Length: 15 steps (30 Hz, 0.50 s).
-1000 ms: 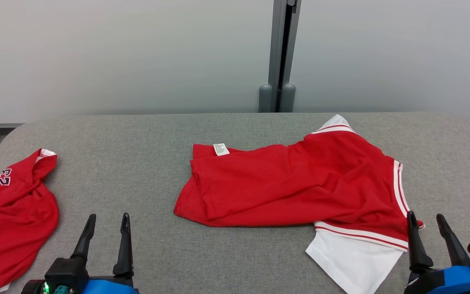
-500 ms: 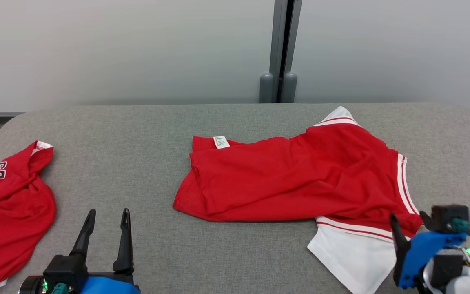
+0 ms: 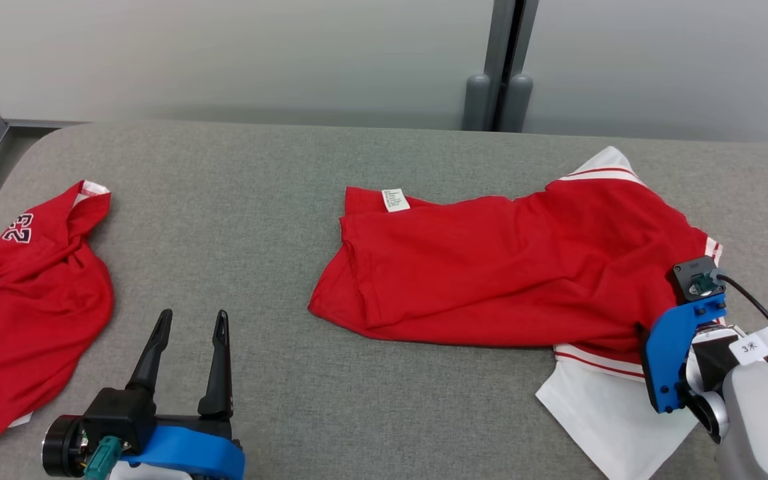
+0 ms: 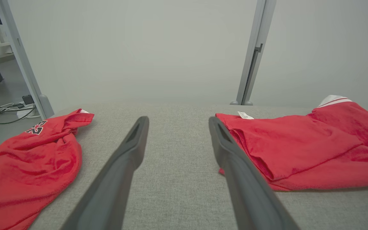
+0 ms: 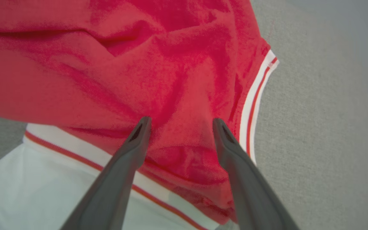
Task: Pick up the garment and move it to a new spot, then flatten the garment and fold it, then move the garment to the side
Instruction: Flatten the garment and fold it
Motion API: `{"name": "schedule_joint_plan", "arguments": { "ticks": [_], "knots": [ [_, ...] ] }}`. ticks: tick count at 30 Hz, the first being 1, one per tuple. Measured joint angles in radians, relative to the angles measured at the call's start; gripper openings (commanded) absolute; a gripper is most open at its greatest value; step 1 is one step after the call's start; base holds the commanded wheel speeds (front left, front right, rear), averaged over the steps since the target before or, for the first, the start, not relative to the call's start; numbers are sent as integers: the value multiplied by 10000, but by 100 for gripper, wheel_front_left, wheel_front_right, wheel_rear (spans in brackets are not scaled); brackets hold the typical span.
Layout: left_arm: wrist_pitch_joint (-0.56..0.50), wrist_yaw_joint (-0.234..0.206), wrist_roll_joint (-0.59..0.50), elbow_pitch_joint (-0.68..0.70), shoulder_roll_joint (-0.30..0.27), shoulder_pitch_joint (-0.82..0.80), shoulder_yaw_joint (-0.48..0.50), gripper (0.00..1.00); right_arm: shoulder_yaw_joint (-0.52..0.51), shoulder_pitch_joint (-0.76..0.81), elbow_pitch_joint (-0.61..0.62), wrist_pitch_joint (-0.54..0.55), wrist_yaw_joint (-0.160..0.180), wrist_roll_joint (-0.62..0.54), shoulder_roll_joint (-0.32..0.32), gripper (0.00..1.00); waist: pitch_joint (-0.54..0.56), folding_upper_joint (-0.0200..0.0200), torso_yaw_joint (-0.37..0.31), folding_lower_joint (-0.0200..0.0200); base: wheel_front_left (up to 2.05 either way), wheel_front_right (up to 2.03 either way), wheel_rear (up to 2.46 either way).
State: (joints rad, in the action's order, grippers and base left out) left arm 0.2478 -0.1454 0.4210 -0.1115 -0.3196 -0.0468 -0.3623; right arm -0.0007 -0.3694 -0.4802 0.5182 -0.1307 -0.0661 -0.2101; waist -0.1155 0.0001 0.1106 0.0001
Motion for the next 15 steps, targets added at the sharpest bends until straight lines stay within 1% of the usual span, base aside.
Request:
{"name": "schedule_joint_plan", "arguments": {
  "ticks": [5, 6, 7, 9, 15],
  "knots": [
    [6, 61, -69, 10, 2, -230, -48, 100, -167, -484, -1225, 238, 0, 640, -84, 100, -420, 0, 360, 0, 0, 0, 0],
    [6, 81, -71, 6, 6, -272, -61, 100, -451, -604, -1427, 301, 0, 853, -56, 96, -493, 0, 436, 0, 0, 0, 0],
    [12, 90, -73, 0, 13, -306, -69, 100, -610, -743, -1574, 320, -2, 924, -54, 0, -564, 0, 509, -1, 0, 0, 0],
    [17, 117, -75, -4, 31, -384, -81, 100, -815, -961, -1755, 334, -2, 828, -38, 0, -699, -1, 640, -2, 0, 0, 0],
    [65, 226, -102, -50, 84, -614, -104, 100, -1340, -1874, -1862, -838, 0, 161, 23, 0, -990, 1, 959, 0, 0, 0, 0]
  ]
}}
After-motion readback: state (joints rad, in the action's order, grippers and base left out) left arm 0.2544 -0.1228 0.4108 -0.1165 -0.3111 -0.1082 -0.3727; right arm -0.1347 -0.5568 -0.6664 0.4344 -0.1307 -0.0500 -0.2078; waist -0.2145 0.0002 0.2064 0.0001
